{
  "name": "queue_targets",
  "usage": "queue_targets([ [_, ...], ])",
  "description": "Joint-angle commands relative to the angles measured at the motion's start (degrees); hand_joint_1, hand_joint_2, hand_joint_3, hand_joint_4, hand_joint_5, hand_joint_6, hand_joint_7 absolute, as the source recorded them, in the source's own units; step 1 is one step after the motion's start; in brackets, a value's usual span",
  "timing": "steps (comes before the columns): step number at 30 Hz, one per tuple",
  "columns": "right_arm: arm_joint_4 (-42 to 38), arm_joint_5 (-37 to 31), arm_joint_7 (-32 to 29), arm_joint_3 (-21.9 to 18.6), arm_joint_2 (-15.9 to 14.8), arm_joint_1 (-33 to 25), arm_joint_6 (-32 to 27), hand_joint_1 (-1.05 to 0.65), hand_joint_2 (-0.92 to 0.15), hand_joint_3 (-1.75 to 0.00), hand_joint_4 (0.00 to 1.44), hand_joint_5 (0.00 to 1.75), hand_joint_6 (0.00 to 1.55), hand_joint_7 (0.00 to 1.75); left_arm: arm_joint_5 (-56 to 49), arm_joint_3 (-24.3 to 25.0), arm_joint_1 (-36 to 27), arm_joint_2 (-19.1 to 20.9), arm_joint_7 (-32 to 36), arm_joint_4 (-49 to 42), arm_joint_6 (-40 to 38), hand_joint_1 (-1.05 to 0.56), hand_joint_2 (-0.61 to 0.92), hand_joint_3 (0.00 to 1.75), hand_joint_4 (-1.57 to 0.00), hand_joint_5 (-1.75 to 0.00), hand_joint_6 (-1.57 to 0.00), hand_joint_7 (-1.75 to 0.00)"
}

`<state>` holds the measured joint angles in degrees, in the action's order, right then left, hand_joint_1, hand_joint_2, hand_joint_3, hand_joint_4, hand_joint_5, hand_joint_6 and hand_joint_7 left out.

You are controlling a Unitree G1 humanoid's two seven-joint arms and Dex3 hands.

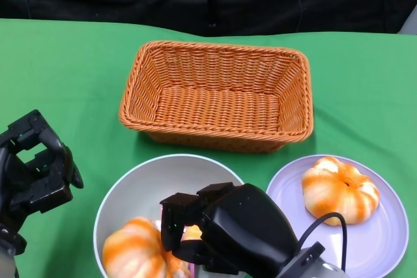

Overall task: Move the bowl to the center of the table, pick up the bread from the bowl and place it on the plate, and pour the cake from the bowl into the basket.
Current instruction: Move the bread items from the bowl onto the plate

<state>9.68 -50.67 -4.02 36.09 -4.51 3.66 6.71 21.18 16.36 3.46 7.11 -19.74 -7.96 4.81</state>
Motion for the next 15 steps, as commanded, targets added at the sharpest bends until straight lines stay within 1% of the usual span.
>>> queue_targets([
  [1,-0.33,1.21,-1.27,-0.76,0.14,0.16,0.86,-0.18,-0.91,-0.23,0.84,1.75,0.64,1.75,0.42,0.45,0.32,1.14,-0.29,-0.18,0.02,-0.01,0.47,1.30,-0.95,-1.75,-0.81,-1.69],
  [6,0.04,1.89,-1.25,-1.03,-0.17,-0.07,1.29,-0.18,-0.90,-0.26,0.85,1.75,0.64,1.75,0.46,0.34,0.31,0.96,-0.38,-0.19,0.15,0.00,0.48,1.30,-0.95,-1.75,-0.81,-1.70],
  [11,0.37,1.67,-1.31,-1.07,-0.32,-0.36,1.05,-0.17,-0.86,-0.29,0.84,1.75,0.65,1.73,0.30,0.36,0.35,0.99,-0.18,-0.28,0.05,0.00,0.48,1.30,-0.95,-1.75,-0.81,-1.69],
  [13,0.46,1.74,-1.47,-1.19,-0.60,-0.43,1.38,-0.16,-0.83,-0.32,0.84,1.75,0.68,1.67,0.47,0.40,0.37,0.92,-0.26,-0.31,0.01,0.00,0.48,1.30,-0.95,-1.75,-0.81,-1.69],
  [14,0.46,1.95,-1.39,-1.32,-1.14,-0.29,2.01,-0.17,-0.83,-0.35,0.81,1.75,0.70,1.56,0.46,0.39,0.35,0.89,-0.13,-0.22,-0.11,0.00,0.48,1.30,-0.96,-1.75,-0.81,-1.69],
  [15,0.45,2.27,-1.10,-1.46,-1.73,-0.06,2.68,-0.19,-0.82,-0.41,0.81,1.63,0.74,1.34,0.47,0.39,0.32,0.84,-0.01,-0.10,-0.23,0.00,0.48,1.30,-0.96,-1.75,-0.82,-1.69],
])
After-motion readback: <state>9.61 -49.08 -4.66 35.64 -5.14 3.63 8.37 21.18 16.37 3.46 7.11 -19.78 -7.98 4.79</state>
